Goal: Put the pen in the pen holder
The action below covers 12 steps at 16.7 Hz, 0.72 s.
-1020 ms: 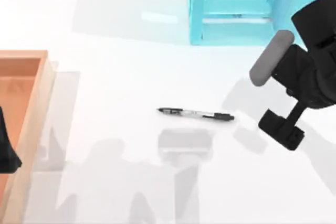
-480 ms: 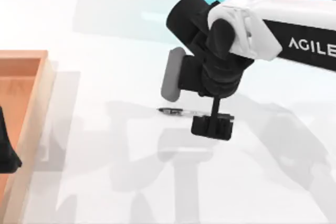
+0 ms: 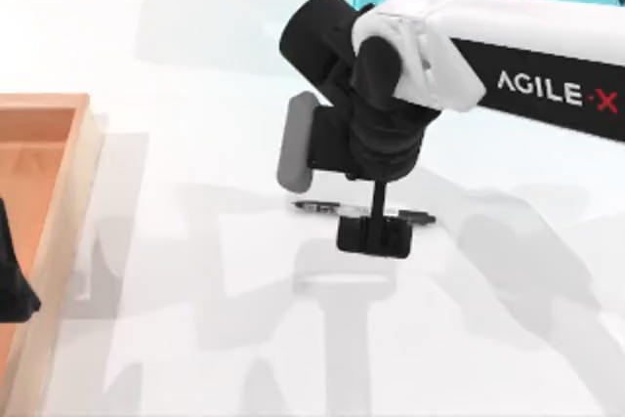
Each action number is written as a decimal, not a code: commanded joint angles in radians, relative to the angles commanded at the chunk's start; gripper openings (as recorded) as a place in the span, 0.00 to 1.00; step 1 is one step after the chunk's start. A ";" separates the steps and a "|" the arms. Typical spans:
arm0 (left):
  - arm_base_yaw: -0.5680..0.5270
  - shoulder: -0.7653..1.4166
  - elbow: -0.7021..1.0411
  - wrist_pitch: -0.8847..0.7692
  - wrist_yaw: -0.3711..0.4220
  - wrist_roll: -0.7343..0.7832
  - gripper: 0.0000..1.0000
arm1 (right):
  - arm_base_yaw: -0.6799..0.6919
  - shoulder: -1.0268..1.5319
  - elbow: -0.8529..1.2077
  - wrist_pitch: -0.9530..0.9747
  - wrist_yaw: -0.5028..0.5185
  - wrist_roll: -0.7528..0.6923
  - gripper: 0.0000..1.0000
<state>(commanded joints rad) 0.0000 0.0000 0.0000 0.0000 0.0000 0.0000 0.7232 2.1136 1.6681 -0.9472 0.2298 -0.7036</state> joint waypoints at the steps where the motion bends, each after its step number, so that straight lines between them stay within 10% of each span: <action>1: 0.000 0.000 0.000 0.000 0.000 0.000 1.00 | -0.005 -0.003 -0.002 0.002 -0.001 0.001 1.00; 12: 0.000 0.000 0.000 0.000 0.000 0.000 1.00 | -0.051 0.192 -0.084 0.287 -0.007 -0.049 1.00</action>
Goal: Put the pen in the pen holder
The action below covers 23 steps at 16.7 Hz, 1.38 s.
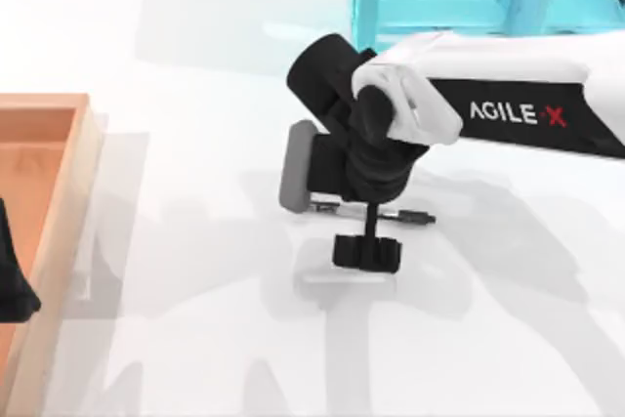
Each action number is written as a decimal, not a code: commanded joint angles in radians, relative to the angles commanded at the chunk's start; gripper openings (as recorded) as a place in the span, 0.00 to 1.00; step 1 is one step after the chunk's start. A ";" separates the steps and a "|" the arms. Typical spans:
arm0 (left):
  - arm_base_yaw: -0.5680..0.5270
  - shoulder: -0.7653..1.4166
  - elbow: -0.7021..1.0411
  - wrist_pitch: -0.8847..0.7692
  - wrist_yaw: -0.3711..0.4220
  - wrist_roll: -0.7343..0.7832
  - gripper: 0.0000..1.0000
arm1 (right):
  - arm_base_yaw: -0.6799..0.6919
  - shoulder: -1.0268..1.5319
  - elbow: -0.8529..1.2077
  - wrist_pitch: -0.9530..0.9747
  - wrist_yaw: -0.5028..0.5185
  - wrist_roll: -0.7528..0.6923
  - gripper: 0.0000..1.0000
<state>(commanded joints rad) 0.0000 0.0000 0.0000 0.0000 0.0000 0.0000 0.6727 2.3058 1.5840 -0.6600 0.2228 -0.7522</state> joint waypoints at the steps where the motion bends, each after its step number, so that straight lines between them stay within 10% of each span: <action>1: 0.000 0.000 0.000 0.000 0.000 0.000 1.00 | 0.000 0.000 0.000 0.000 0.000 0.000 1.00; 3: 0.000 0.000 0.000 0.000 0.000 0.000 1.00 | 0.000 0.000 0.000 0.000 0.000 0.000 1.00; 16: 0.000 0.000 0.000 0.000 0.000 0.000 1.00 | 0.000 0.000 0.000 0.000 0.000 0.000 0.02; 23: 0.000 0.000 0.000 0.000 0.000 0.000 1.00 | 0.000 0.000 0.000 0.000 0.000 0.000 0.00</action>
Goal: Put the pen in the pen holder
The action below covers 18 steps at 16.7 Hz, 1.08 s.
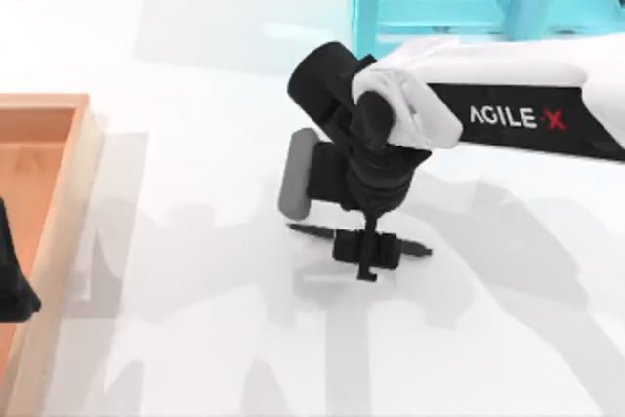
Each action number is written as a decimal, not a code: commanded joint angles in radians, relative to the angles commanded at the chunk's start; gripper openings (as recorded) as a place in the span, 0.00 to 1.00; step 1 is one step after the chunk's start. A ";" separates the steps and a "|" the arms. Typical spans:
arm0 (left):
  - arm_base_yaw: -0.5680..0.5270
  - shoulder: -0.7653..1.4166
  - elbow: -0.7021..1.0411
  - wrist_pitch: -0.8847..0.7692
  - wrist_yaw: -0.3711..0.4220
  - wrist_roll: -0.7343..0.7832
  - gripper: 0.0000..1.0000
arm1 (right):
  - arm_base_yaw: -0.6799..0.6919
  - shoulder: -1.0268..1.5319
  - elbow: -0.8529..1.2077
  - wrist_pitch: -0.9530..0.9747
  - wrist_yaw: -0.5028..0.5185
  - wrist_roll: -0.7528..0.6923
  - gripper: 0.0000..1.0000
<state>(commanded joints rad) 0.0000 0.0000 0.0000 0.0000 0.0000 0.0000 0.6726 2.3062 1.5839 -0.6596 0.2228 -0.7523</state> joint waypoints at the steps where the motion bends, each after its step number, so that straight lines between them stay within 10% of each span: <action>1: 0.000 0.000 0.000 0.000 0.000 0.000 1.00 | 0.000 0.000 0.000 0.000 0.000 0.000 0.00; 18: 0.000 0.000 0.000 0.000 0.000 0.000 1.00 | 0.321 -0.570 -0.069 -0.560 -0.007 0.347 0.00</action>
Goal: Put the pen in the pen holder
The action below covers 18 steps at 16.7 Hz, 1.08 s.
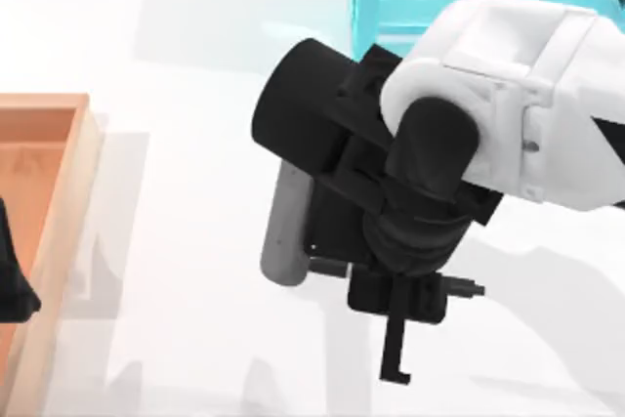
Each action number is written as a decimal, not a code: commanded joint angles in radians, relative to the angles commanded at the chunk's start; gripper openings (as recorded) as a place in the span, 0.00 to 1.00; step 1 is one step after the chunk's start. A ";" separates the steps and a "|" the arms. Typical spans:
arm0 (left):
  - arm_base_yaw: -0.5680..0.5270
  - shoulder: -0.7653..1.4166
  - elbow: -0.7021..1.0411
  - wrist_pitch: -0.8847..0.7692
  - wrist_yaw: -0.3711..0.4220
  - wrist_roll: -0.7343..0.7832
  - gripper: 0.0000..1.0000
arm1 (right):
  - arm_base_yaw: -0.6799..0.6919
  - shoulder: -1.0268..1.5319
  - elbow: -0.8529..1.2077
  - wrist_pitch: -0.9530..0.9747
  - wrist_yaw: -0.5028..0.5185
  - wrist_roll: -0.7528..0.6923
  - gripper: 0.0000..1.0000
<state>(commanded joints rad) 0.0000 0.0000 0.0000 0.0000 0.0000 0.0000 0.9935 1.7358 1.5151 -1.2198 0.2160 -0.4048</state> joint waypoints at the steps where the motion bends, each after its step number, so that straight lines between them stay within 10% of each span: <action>1: 0.000 0.000 0.000 0.000 0.000 0.000 1.00 | 0.000 0.000 0.000 0.000 0.000 0.000 0.00; 9: 0.000 0.000 0.000 0.000 0.000 0.000 1.00 | -0.146 0.031 -0.043 0.150 -0.153 0.022 0.00; 18: 0.000 0.000 0.000 0.000 0.000 0.000 1.00 | -0.721 0.174 -0.217 0.680 -0.754 0.119 0.00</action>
<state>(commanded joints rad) 0.0000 0.0000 0.0000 0.0000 0.0000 0.0000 0.2724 1.9102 1.2979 -0.5401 -0.5381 -0.2861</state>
